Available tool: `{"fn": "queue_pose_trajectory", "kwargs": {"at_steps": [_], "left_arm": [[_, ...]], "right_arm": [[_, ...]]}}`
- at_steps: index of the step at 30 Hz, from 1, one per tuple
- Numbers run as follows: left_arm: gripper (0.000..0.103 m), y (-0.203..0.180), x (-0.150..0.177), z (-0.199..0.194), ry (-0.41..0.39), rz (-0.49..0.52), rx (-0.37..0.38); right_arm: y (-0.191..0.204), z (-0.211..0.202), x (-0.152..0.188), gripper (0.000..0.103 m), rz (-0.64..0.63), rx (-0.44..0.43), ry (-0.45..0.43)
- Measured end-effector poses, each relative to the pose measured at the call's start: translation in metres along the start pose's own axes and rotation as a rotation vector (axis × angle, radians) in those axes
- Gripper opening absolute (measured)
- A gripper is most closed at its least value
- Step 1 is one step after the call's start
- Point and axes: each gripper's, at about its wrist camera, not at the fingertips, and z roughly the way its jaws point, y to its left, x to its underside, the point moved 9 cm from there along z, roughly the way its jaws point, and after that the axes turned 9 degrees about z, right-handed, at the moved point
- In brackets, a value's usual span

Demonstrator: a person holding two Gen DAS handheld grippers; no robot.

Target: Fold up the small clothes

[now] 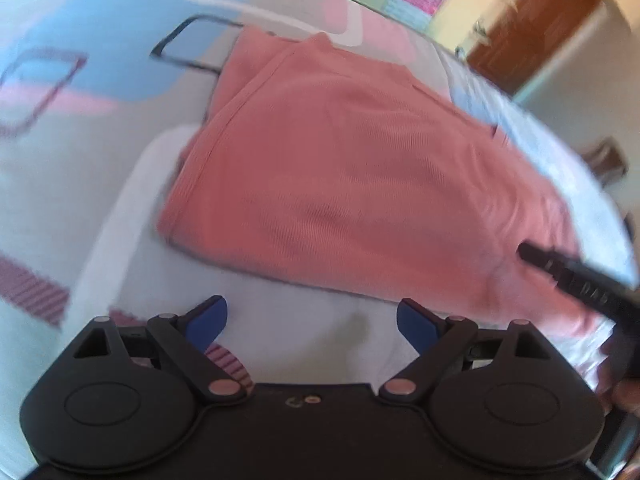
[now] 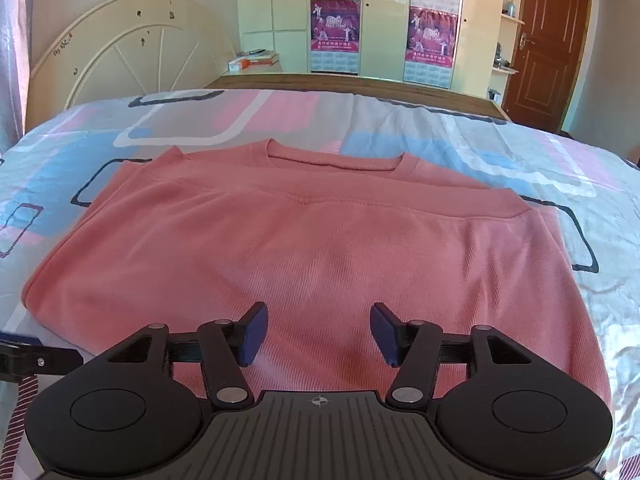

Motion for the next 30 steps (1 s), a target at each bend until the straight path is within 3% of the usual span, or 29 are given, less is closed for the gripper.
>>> {"fn": "queue_pose_trajectory", "kwargs": {"at_steps": [8,13,16,18,20,24,26,30], "left_arm": [[0.095,0.019,-0.021,0.009,-0.191,-0.216,0.172],[0.092,0.026,-0.043,0.022,-0.291,-0.263,0.234],[0.068,0.034,-0.057,0.031,-0.331,-0.295,0.247],[0.037,0.044,-0.062,0.038,-0.339,-0.334,0.245],[0.024,0.052,-0.065,0.045,-0.340,-0.370,0.244],[0.017,0.051,-0.066,0.044,-0.335,-0.358,0.225],[0.015,0.048,-0.066,0.039,-0.339,-0.335,0.204],[0.014,0.031,-0.078,0.016,-0.385,-0.242,0.182]], "right_arm": [[-0.001,0.006,0.004,0.058,0.024,0.008,0.011],[0.002,0.012,-0.007,0.059,0.035,0.014,-0.008],[0.004,0.018,-0.015,0.059,0.034,0.027,-0.020],[0.006,0.022,-0.022,0.059,0.031,0.037,-0.033],[0.006,0.024,-0.030,0.059,0.025,0.056,-0.051],[-0.001,0.035,-0.038,0.059,0.033,0.099,-0.064],[-0.006,0.057,-0.023,0.059,-0.010,0.140,0.025],[-0.005,0.060,-0.017,0.061,-0.064,0.137,-0.016]]}}
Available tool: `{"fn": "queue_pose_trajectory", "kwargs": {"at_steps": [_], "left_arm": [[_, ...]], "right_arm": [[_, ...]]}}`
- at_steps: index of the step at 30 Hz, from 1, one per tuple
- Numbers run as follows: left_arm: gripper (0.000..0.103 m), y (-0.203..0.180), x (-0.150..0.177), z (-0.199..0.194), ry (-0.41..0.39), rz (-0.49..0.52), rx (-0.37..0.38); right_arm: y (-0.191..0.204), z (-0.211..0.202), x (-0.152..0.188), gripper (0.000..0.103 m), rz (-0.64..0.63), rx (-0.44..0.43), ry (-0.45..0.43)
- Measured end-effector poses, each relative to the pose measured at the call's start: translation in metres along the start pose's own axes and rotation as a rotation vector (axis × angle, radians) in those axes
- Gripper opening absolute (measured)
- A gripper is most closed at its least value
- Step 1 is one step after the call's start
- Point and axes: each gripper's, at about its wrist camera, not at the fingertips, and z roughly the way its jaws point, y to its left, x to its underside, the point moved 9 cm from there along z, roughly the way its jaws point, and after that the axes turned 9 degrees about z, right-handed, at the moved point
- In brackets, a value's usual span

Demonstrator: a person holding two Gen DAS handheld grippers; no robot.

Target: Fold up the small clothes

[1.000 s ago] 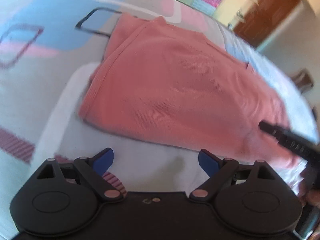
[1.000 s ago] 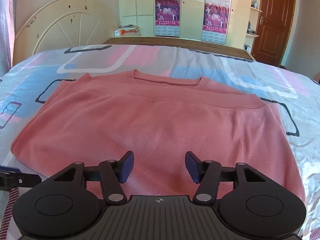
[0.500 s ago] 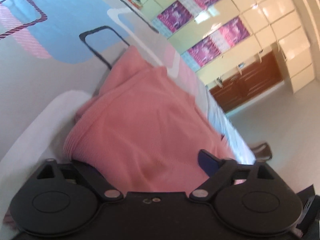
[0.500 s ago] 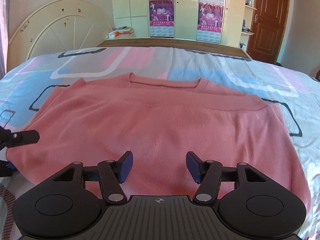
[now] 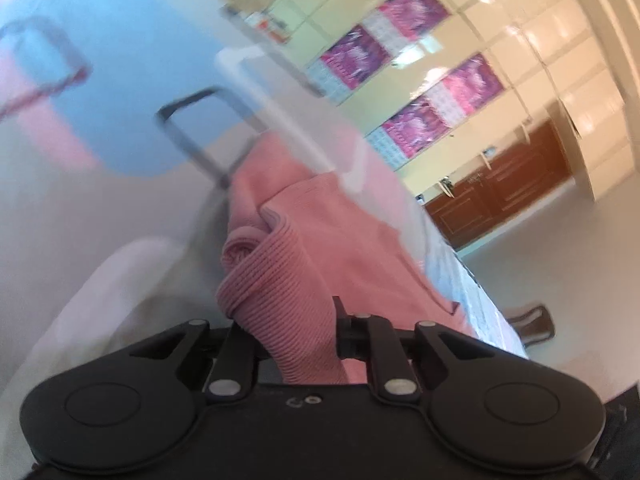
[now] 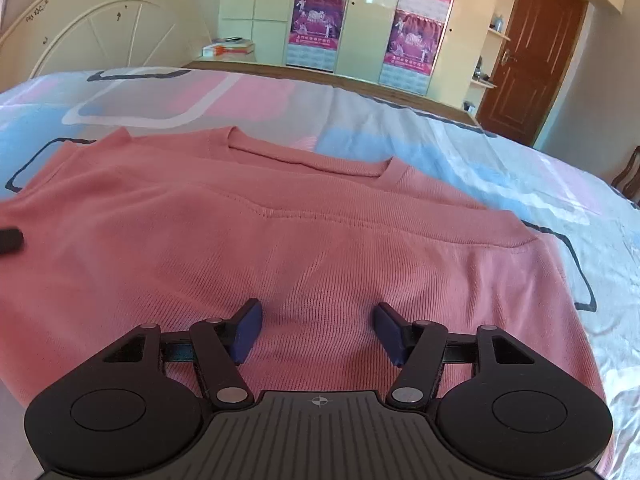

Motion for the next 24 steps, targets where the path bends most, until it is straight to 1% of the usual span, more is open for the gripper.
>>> {"fn": "queue_pose_trajectory", "kwargs": {"at_steps": [4,6,9,11,14,17,19,21,22,24], "left_arm": [[0.014,-0.049,-0.017,-0.009,-0.027,0.160,0.003],[0.014,-0.083,-0.022,-0.007,-0.026,0.254,0.019],[0.014,-0.139,-0.016,0.003,-0.013,0.408,0.044],[0.014,-0.180,-0.006,0.016,0.012,0.493,0.083],[0.014,-0.241,0.027,0.037,0.067,0.602,0.168],[0.014,-0.283,0.077,0.062,0.151,0.678,0.236],[0.014,-0.298,0.119,0.077,0.231,0.738,0.246],[0.016,-0.302,0.156,0.085,0.293,0.811,0.239],[0.019,-0.301,0.170,0.085,0.319,0.838,0.239],[0.028,-0.293,0.185,0.078,0.338,0.861,0.237]], "right_arm": [[-0.006,-0.003,-0.003,0.063,0.040,-0.052,0.003],[-0.012,-0.007,-0.007,0.063,0.077,-0.095,0.000],[-0.030,-0.021,-0.017,0.063,0.161,-0.155,-0.029],[-0.050,-0.032,-0.023,0.063,0.211,-0.176,-0.048],[-0.091,-0.049,-0.025,0.063,0.278,-0.183,-0.066],[-0.140,-0.063,-0.020,0.063,0.346,-0.159,-0.079],[-0.173,-0.070,-0.014,0.063,0.388,-0.136,-0.076],[-0.202,-0.076,-0.006,0.063,0.415,-0.111,-0.069],[-0.214,-0.078,-0.002,0.063,0.428,-0.098,-0.064],[-0.230,-0.081,0.003,0.063,0.457,-0.108,-0.051]]}}
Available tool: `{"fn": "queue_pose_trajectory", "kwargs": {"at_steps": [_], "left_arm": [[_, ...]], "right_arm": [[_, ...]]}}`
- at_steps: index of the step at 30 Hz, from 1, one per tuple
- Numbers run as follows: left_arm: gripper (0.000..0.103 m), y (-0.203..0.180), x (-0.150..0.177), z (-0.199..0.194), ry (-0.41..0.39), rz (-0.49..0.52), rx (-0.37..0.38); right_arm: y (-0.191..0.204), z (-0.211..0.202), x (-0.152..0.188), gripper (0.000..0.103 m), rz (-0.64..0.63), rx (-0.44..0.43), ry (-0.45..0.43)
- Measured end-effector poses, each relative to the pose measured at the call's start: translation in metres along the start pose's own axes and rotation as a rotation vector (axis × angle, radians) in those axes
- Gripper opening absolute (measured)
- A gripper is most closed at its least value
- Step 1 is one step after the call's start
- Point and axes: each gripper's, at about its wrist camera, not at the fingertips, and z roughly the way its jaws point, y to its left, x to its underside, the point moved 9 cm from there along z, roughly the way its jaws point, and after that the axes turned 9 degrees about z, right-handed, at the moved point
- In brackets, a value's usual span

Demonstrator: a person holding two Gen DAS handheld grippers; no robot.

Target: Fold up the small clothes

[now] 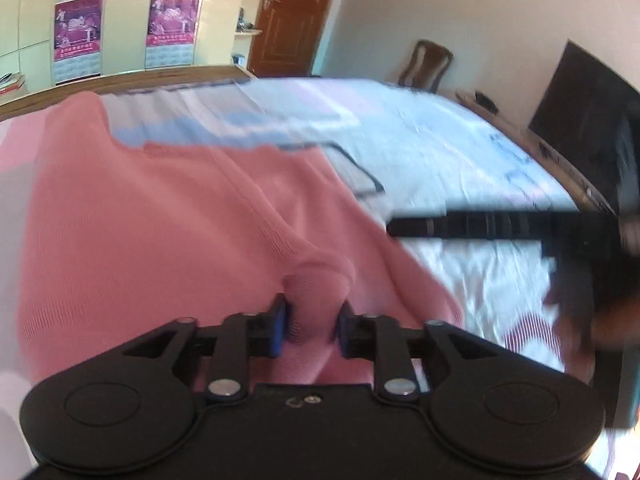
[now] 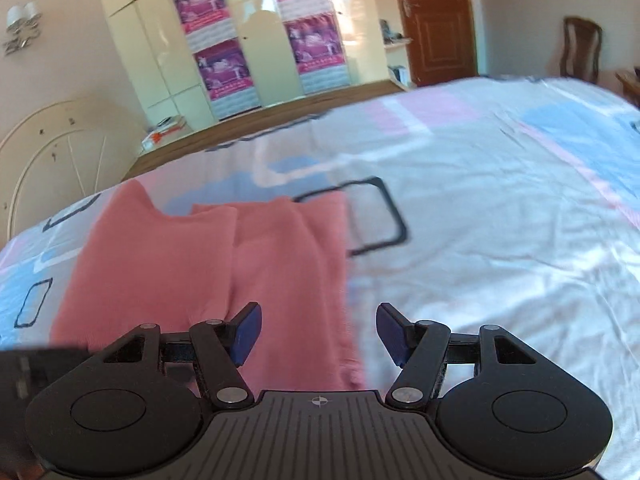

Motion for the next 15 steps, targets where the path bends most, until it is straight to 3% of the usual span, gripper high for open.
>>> {"fn": "queue_pose_trajectory", "kwargs": {"at_steps": [1,5,9,15], "left_arm": [[0.030,-0.004,0.007,-0.004,0.008,0.018,0.003],[0.055,0.012,0.020,-0.034,0.008,-0.008,-0.032],[0.058,0.043,0.013,-0.075,-0.057,-0.093,-0.106],[0.058,0.103,0.005,-0.087,-0.078,-0.212,-0.269]], "right_arm": [[-0.003,-0.002,-0.001,0.063,0.015,-0.016,0.009],[0.016,-0.004,-0.003,0.063,0.027,-0.127,0.044],[0.050,0.010,0.003,0.063,0.000,-0.224,0.103],[0.066,0.049,0.022,0.063,0.027,-0.244,0.209]]}}
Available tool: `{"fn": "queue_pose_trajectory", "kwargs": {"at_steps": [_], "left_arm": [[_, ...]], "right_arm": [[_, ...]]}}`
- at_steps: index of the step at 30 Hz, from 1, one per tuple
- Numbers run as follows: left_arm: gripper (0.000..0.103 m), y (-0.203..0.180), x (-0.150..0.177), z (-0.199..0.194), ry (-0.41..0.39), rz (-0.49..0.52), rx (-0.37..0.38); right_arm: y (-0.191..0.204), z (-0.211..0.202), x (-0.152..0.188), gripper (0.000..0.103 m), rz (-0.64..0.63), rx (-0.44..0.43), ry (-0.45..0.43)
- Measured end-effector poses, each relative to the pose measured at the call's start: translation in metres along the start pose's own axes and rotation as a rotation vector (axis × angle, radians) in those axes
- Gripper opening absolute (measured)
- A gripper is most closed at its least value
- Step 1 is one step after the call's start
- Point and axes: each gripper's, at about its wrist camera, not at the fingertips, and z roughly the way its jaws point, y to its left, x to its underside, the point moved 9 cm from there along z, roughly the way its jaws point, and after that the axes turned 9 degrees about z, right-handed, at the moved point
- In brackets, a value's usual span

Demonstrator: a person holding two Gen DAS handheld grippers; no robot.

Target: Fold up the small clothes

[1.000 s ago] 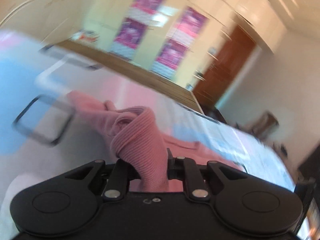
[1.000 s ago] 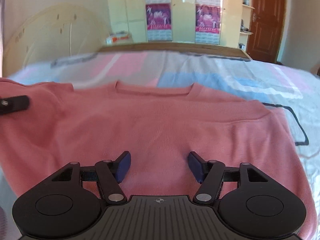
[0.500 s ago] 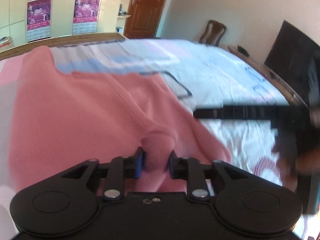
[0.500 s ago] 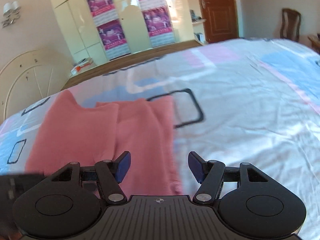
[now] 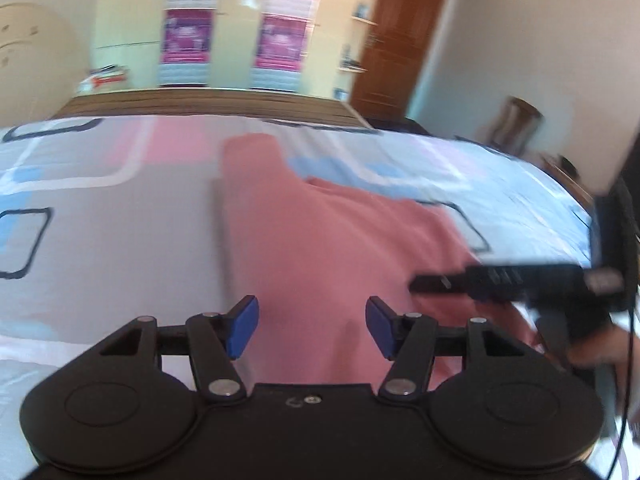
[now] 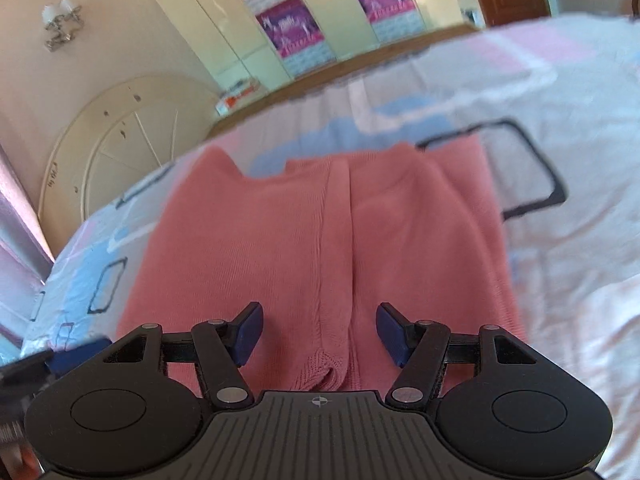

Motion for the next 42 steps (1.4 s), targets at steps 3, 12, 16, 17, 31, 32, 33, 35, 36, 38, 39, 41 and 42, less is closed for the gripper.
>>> {"fn": "queue_pose_trajectory", "kwargs": {"at_steps": [3,12,16,17,31,32,33,35,36,38,39,41,42], "left_arm": [[0.061,0.016,-0.002,0.014,0.015,-0.041,-0.018],[0.064,0.024,-0.007,0.024,0.003,-0.083,-0.018],[0.064,0.022,-0.018,0.026,-0.013,-0.103,0.005],[0.064,0.019,-0.021,0.029,-0.015,-0.104,0.016],[0.067,-0.030,-0.003,0.054,0.054,0.064,0.038],[0.067,-0.027,-0.005,0.052,0.055,0.050,0.044],[0.067,-0.024,-0.008,0.051,0.052,0.034,0.045],[0.067,-0.016,-0.017,0.050,0.033,0.009,0.036],[0.067,-0.013,-0.022,0.052,0.027,0.003,0.032],[0.067,-0.010,-0.030,0.061,0.029,-0.002,0.027],[0.067,-0.009,-0.033,0.066,0.033,-0.003,0.027],[0.067,-0.005,-0.038,0.078,0.037,-0.004,0.012],[0.067,-0.003,-0.039,0.084,0.039,-0.009,0.008]], "right_arm": [[0.006,0.005,0.005,0.030,0.008,-0.034,0.021],[0.016,0.021,0.000,0.012,-0.039,-0.065,0.044],[0.026,-0.008,-0.016,0.012,-0.154,-0.017,-0.080],[0.026,-0.017,-0.018,0.012,-0.179,-0.005,-0.099],[-0.053,-0.058,-0.005,0.022,-0.025,0.133,-0.066],[-0.051,-0.061,-0.010,0.026,-0.023,0.133,-0.086],[-0.051,-0.064,-0.016,0.028,-0.021,0.138,-0.102],[-0.050,-0.060,-0.030,0.029,-0.001,0.139,-0.117],[-0.051,-0.056,-0.036,0.031,0.018,0.134,-0.120],[-0.054,-0.042,-0.047,0.035,0.043,0.134,-0.110],[-0.056,-0.033,-0.053,0.039,0.053,0.141,-0.099],[-0.060,-0.018,-0.065,0.041,0.066,0.148,-0.094],[-0.062,-0.011,-0.072,0.041,0.069,0.159,-0.096]]}}
